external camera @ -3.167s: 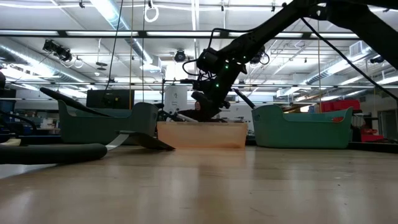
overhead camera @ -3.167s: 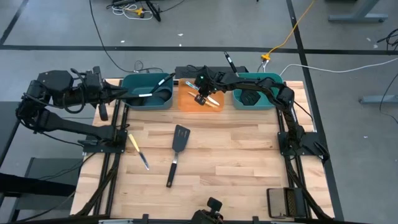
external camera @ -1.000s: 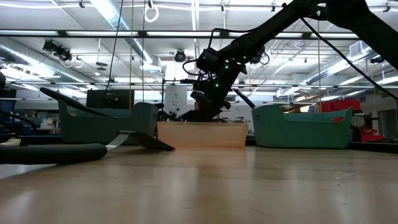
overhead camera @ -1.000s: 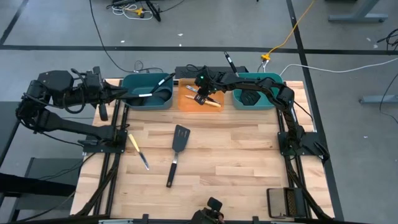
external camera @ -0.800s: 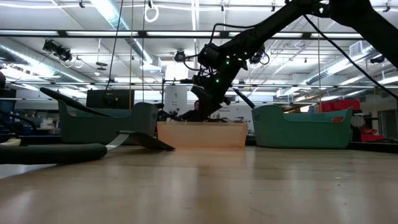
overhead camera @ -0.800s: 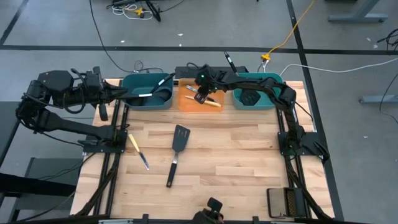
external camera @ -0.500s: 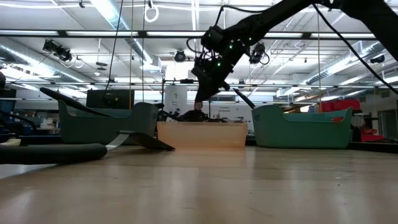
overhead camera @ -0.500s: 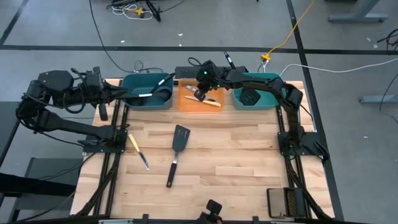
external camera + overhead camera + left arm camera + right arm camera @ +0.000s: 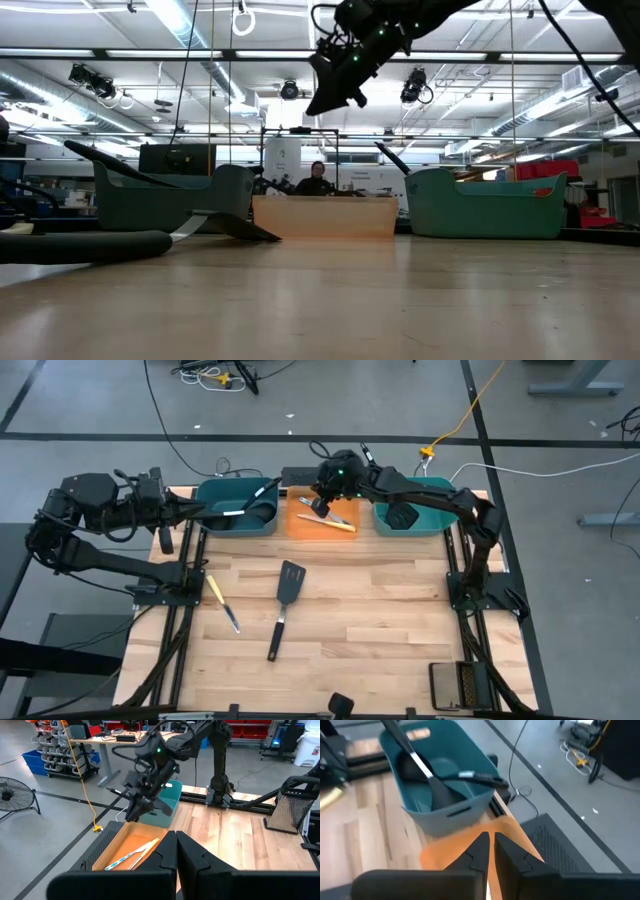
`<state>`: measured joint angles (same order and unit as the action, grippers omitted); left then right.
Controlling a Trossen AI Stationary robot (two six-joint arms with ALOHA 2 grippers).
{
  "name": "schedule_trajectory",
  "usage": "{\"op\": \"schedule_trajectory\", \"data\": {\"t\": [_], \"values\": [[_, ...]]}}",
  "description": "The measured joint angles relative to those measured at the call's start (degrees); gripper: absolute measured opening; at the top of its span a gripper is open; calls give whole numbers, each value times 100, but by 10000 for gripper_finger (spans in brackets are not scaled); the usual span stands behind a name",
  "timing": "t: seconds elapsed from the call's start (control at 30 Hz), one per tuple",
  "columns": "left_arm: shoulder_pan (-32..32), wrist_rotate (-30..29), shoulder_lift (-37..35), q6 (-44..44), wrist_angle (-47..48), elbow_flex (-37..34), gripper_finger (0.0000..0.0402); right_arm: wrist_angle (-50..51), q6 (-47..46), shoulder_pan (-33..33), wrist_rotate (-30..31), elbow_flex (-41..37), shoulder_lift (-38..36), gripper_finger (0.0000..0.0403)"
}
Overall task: Pick & Place Kitchen Items
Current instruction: Put the black spatula into the green bin
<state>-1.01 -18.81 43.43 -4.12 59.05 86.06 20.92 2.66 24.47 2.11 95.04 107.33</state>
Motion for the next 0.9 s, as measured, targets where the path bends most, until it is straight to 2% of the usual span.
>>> {"op": "schedule_trajectory", "data": {"t": [0.47,0.73,0.9], "values": [[1,-1,-50,-15,1,0,2,-197,293,-370,-4,0,-96,30],[0,0,-53,-15,2,7,2,-246,279,-561,-2,0,-96,6],[0,0,-51,-7,2,7,2,-277,279,-650,-2,0,-163,9]]}}
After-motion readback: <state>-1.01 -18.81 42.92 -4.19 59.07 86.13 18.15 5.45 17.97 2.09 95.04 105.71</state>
